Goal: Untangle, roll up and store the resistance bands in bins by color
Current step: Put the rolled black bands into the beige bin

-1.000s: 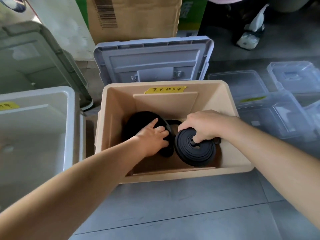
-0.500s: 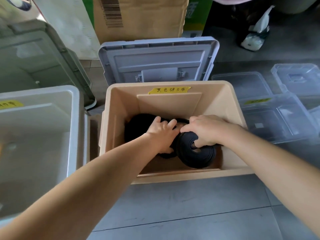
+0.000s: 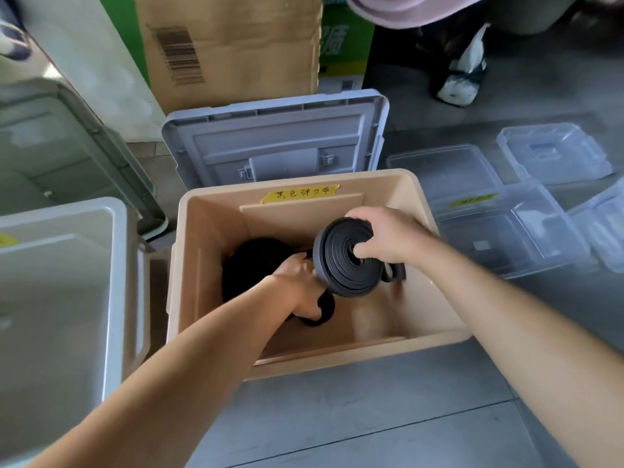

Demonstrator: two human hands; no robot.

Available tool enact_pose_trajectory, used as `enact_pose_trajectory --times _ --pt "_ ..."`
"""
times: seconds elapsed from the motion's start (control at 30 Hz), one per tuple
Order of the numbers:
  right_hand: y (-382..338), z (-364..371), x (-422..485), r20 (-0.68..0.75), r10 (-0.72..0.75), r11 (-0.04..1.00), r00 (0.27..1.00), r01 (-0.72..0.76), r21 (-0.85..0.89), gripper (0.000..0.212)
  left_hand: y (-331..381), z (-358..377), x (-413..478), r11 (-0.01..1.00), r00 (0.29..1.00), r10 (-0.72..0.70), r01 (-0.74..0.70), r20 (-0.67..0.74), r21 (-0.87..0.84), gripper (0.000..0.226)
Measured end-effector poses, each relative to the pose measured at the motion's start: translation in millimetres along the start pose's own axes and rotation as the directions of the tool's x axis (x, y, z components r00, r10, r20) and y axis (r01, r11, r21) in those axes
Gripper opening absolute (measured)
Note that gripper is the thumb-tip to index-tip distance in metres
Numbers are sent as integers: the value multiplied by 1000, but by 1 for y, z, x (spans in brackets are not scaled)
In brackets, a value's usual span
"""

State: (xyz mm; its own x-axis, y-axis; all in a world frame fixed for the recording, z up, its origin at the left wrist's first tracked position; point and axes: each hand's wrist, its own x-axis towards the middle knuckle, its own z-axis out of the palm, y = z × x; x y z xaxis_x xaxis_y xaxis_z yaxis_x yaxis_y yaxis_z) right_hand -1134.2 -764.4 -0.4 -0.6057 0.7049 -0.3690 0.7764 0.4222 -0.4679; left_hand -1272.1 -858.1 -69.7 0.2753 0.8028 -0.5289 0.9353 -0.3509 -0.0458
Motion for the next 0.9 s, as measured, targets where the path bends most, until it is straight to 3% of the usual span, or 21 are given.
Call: enact_pose_trajectory --times 0.1,0.17,0.27,0.37,0.5,0.6,0.73,0.8,0.9 --pt "0 5 4 -4 31 996 1000 -31 -79 45 3 1 3 999 996 -29 31 82 -23 67" --pt "1 9 6 3 35 991 999 -34 -126 45 9 2 4 999 986 -9 15 168 -34 67" --pt "1 12 9 -27 51 988 998 -54 -145 45 12 4 -5 996 976 76 -85 205 35 61" --pt "1 16 7 5 51 962 999 -47 -270 52 7 15 -21 948 960 205 -243 192 205 58" --pt "-7 34 8 164 -32 871 986 108 -479 52 7 26 -34 889 942 277 -326 190 322 44" --pt "-22 55 14 287 -40 726 957 225 -650 42 4 25 -34 899 948 251 -303 193 316 44" --pt "-33 65 24 302 -86 623 949 288 -728 37 -5 29 -46 923 956 206 -260 207 283 41" --pt "-36 68 30 285 -109 648 952 286 -706 38 -10 31 -52 948 956 189 -237 224 211 36" --pt "-31 70 36 228 2 797 974 136 -588 42 -9 29 -54 973 955 152 -189 253 129 38"
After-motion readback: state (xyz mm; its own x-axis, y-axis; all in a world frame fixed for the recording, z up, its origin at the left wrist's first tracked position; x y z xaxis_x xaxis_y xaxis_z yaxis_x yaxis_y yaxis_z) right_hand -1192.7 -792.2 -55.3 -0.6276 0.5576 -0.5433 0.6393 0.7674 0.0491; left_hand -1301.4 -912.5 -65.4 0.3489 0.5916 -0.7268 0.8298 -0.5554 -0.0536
